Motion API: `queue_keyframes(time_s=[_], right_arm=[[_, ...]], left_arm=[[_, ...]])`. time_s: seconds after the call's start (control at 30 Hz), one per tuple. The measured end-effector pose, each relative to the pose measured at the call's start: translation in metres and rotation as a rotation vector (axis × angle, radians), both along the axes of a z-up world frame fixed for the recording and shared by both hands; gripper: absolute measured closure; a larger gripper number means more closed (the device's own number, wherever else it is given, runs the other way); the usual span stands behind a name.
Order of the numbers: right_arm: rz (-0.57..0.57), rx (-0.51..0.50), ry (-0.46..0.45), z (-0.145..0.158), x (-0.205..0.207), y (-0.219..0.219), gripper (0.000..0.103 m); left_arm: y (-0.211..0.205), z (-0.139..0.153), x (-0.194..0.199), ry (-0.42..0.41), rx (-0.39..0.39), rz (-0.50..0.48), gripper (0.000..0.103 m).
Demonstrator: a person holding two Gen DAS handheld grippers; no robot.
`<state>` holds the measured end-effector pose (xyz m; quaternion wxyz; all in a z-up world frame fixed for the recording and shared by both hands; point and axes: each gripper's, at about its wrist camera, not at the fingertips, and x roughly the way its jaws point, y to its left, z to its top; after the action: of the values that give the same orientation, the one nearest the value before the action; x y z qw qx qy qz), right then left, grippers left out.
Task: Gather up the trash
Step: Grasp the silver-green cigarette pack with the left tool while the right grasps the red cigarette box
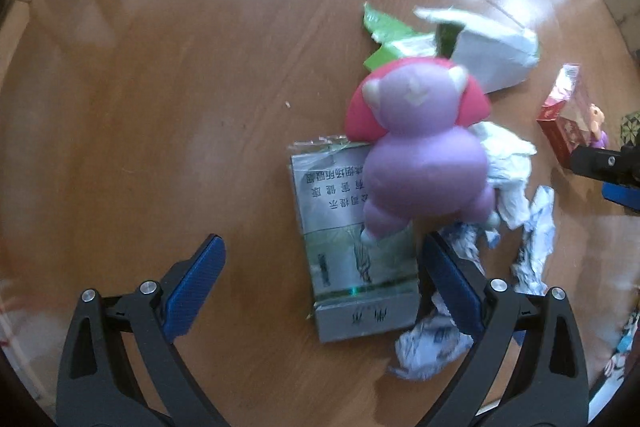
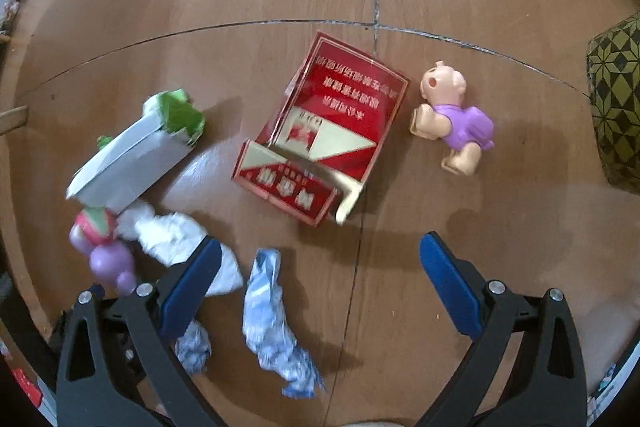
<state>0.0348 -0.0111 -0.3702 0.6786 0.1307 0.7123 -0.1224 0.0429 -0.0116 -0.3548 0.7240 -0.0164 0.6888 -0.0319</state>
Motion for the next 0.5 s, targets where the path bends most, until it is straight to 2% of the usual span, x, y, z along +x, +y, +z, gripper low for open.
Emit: queue_keyframes(time_s=[0.2, 0.27, 0.3, 0.33, 0.37, 0.4, 0.43, 0.5], right_arm=[[-0.089, 0.028, -0.011, -0.015, 0.017, -0.009, 0.007], [-0.107, 0.033, 0.021, -0.026, 0.023, -0.01, 0.012], [-0.1, -0.002, 0.027, -0.027, 0.026, -0.01, 0.017], [-0.083, -0.03, 0.025, -0.025, 0.029, -0.008, 0.023], [-0.057, -0.059, 0.02, -0.021, 0.032, -0.007, 0.038], [-0.054, -0.027, 0.011, -0.018, 0.033, -0.008, 0.039], [-0.054, 0.0, 0.017, -0.015, 0.034, -0.008, 0.039], [-0.03, -0.018, 0.007, 0.003, 0.034, -0.01, 0.04]], left_arm=[[-0.005, -0.005, -0.003, -0.055, 0.07, -0.042, 0.007], [-0.004, -0.003, -0.004, -0.056, 0.073, -0.034, 0.01], [-0.005, 0.001, -0.008, -0.059, 0.074, -0.032, 0.018], [-0.003, 0.004, -0.008, -0.069, 0.074, -0.031, 0.034], [-0.002, 0.01, -0.008, -0.082, 0.075, -0.038, 0.045], [-0.002, 0.012, -0.006, -0.066, 0.074, -0.049, 0.048], [0.002, 0.013, -0.003, -0.033, 0.04, -0.039, 0.048], [0.013, 0.02, 0.0, -0.017, 0.006, -0.005, 0.049]])
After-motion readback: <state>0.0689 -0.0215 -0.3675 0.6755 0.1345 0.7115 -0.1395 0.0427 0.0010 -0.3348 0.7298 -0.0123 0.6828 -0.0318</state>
